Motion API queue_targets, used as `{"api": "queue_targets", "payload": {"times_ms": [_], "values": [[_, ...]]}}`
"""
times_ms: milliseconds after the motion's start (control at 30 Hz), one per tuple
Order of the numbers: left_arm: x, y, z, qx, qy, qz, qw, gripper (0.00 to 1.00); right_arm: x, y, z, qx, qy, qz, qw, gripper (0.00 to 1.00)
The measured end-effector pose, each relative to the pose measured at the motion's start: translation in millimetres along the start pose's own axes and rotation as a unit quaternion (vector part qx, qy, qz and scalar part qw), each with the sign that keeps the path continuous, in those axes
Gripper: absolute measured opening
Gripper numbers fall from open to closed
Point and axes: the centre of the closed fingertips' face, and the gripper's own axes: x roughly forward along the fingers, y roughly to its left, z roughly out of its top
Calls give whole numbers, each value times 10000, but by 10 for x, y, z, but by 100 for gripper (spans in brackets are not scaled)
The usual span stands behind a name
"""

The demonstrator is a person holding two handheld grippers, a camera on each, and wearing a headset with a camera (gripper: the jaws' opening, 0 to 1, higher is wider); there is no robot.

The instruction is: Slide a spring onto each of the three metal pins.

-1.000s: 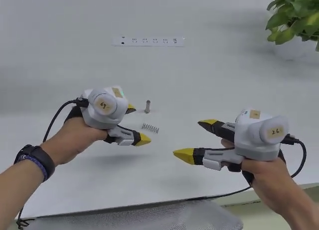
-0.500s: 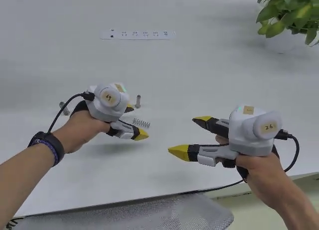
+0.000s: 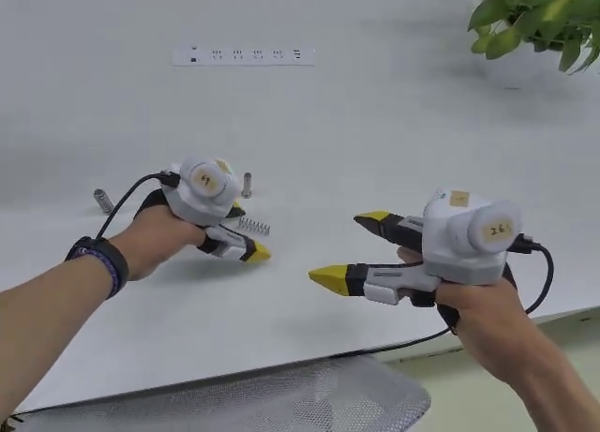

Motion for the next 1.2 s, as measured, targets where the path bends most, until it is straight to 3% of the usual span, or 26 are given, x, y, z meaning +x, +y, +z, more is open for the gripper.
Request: {"api": "queue_targets", "payload": {"times_ms": [133, 367, 567, 667, 733, 833, 867, 1000, 1067, 1200], "values": [[-32, -73, -8, 73, -33, -100, 9999, 41, 9, 0, 17, 14, -34, 13, 10000, 68], [-4, -78, -65, 178, 70, -76, 9998, 37, 26, 15, 15, -21, -3, 41, 10000, 68], [5, -95, -108, 507, 201, -10, 9985, 31, 6, 15, 11, -28, 2, 29, 10000, 68], [-6, -47, -154, 1172, 469, 187, 9918, 19, -1, 15, 5, -9, -9, 25, 10000, 68], [13, -112, -148, 1113, 439, 132, 9927, 20, 2, 23, -2, -14, 1, 29, 10000, 68], [4, -23, -151, 1448, 512, 358, 9875, 3, 8, 36, -7, -28, 16, 44, 10000, 68], [13, -44, -154, 1306, 486, 302, 9898, 3, 10, 44, -1, -33, 14, 53, 10000, 68], [28, -10, -180, 1185, 529, 357, 9909, 3, 12, 50, 8, -51, 6, 69, 10000, 68], [18, -30, -195, 761, 435, 347, 9955, 2, 12, 52, 3, -74, 20, 67, 9999, 69], [-29, -74, -220, 699, 376, 361, 9962, 2, 8, 67, -17, -95, 49, 88, 9999, 69]]}}
